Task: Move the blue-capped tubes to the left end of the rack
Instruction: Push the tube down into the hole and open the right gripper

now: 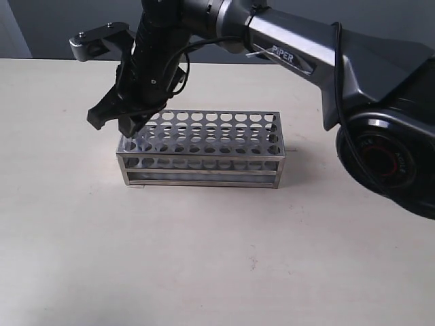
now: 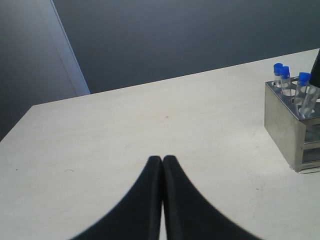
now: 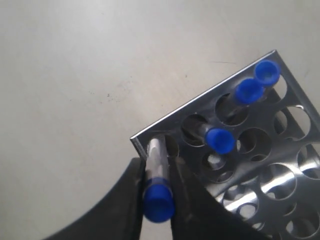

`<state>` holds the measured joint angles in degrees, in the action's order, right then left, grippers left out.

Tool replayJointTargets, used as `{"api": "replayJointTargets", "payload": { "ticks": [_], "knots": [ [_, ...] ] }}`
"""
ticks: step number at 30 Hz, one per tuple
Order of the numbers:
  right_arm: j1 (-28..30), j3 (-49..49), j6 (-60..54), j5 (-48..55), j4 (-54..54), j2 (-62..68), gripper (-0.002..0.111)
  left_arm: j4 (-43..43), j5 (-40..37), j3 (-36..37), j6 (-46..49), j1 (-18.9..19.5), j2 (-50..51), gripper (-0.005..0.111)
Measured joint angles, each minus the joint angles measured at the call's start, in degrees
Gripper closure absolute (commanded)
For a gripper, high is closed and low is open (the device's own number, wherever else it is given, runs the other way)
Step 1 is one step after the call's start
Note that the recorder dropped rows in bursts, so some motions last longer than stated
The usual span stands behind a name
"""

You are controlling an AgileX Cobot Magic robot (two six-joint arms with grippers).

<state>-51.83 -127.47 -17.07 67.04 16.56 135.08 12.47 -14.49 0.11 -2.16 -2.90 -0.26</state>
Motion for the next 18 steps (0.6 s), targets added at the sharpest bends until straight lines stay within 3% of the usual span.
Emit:
{"api": "replayJointTargets", "payload": {
  "ticks": [18],
  "knots": [
    [-0.87, 0.13, -5.07, -3.42, 0.38, 3.22, 0.109, 0.00, 0.00, 0.00, 0.00, 0.00, 0.00, 0.106]
  ]
}}
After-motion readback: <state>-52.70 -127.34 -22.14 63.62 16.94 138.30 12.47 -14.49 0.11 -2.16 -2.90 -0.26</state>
